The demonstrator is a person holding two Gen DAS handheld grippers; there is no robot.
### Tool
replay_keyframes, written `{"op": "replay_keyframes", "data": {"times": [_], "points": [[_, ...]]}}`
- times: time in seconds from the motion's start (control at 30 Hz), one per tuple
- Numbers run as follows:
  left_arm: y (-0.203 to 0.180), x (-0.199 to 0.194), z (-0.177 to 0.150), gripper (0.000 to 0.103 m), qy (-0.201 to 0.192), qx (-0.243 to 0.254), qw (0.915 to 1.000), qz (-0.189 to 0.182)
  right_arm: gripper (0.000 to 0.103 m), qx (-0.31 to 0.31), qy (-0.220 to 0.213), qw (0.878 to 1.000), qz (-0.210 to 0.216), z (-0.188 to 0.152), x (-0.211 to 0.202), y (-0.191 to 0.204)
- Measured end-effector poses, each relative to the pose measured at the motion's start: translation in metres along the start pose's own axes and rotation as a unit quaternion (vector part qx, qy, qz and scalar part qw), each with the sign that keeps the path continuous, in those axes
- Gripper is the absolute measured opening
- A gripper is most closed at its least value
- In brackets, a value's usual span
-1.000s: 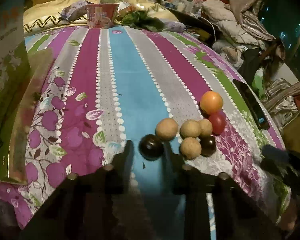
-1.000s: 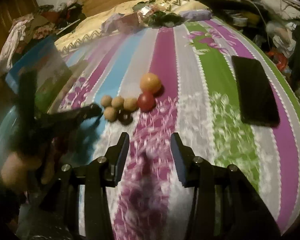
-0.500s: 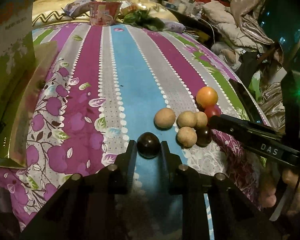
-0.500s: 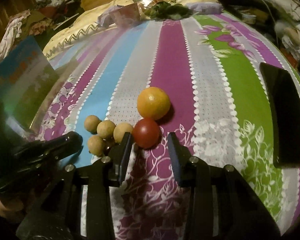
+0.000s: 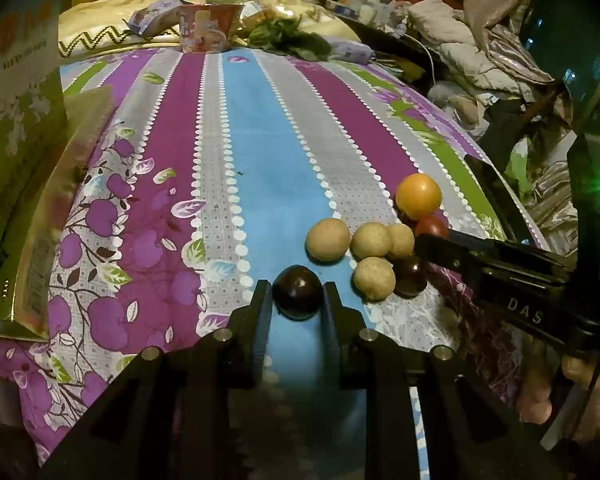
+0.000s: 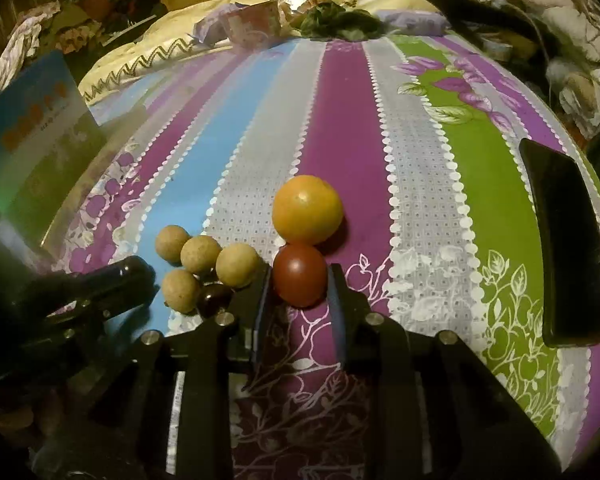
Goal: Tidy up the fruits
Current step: 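Grasp the dark plum with the left tool while the right tool grasps the red tomato, then carry the plum and tomato in both tools over the light-blue basket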
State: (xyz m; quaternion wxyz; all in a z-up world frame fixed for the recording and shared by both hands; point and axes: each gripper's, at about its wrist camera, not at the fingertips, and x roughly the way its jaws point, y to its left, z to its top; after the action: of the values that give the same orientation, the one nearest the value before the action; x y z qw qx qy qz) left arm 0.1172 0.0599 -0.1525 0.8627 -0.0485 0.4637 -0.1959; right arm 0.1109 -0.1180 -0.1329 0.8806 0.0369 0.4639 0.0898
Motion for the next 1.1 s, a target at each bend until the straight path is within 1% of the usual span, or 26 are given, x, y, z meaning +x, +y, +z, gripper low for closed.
{"op": "replay_keyframes", "data": {"times": [0.13, 0.2, 0.27, 0.37, 0.4, 0.53, 0.6, 0.7, 0.87, 1.1], "points": [[-0.002, -0.002, 0.0, 0.026, -0.001, 0.0, 1.0, 0.009, 0.027, 0.007, -0.009, 1.0, -0.007, -0.001, -0.007, -0.001], [-0.003, -0.005, 0.0, 0.025, -0.004, 0.0, 0.9999, 0.014, 0.027, 0.012, -0.024, 1.0, -0.016, -0.002, -0.018, -0.001], [-0.006, -0.014, 0.002, 0.025, -0.018, 0.003, 0.9997, 0.018, 0.027, 0.017, -0.043, 0.999, -0.028, -0.004, -0.035, -0.001], [-0.013, -0.038, 0.008, 0.025, -0.048, 0.007, 0.9986, 0.021, 0.027, 0.019, -0.079, 0.996, -0.047, -0.004, -0.066, 0.003], [-0.017, -0.051, 0.012, 0.025, -0.066, 0.01, 0.9975, 0.025, 0.027, 0.021, -0.09, 0.994, -0.052, -0.004, -0.076, 0.005], [-0.031, -0.096, 0.023, 0.025, -0.116, 0.014, 0.9923, 0.041, 0.027, 0.027, -0.133, 0.988, -0.068, 0.0, -0.114, 0.013], [-0.037, -0.119, 0.028, 0.025, -0.141, 0.016, 0.9889, 0.045, 0.027, 0.027, -0.145, 0.987, -0.07, 0.004, -0.125, 0.019], [-0.043, -0.149, 0.033, 0.025, -0.167, 0.019, 0.9843, 0.053, 0.027, 0.024, -0.159, 0.984, -0.073, 0.01, -0.139, 0.029], [-0.042, -0.185, 0.038, 0.025, -0.193, 0.014, 0.9793, 0.061, 0.027, 0.018, -0.176, 0.982, -0.066, 0.019, -0.158, 0.044], [-0.023, -0.235, 0.037, 0.025, -0.217, -0.013, 0.9723, 0.086, 0.027, -0.003, -0.2, 0.979, -0.05, 0.029, -0.184, 0.075]]}}
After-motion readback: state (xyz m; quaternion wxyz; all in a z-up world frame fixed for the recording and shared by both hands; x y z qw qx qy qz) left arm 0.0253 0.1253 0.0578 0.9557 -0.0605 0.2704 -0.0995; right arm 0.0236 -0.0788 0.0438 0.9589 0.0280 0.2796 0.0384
